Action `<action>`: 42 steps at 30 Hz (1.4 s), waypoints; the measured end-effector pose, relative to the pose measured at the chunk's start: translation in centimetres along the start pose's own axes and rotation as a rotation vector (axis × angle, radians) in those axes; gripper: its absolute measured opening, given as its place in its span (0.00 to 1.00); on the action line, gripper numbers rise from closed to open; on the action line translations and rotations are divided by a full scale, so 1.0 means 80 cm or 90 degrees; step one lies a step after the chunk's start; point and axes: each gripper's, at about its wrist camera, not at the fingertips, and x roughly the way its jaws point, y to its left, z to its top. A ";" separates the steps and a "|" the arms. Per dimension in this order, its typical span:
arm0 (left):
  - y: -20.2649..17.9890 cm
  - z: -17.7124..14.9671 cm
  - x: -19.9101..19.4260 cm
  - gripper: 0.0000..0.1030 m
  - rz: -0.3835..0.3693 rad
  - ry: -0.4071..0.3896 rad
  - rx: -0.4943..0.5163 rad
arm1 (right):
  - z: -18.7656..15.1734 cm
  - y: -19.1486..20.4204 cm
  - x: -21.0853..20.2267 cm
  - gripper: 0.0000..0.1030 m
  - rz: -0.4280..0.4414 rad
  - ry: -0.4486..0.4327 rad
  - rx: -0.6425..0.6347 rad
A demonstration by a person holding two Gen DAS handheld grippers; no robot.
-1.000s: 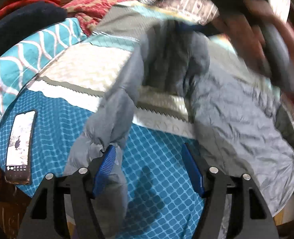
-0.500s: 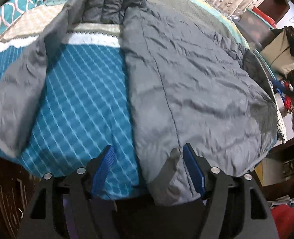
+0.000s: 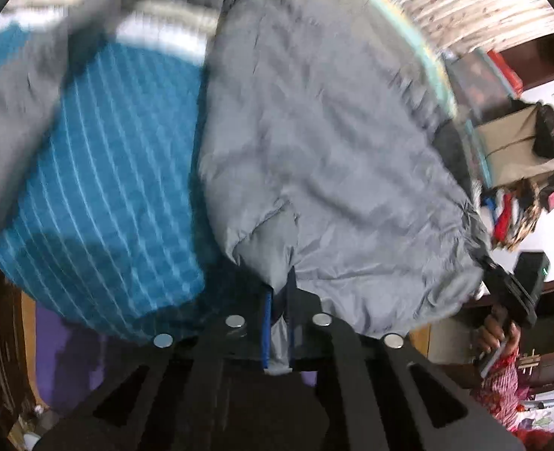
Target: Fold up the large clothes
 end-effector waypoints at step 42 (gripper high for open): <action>0.059 -0.077 -0.076 0.14 0.344 0.129 0.022 | 0.151 -0.249 -0.118 0.01 -0.564 -0.072 0.134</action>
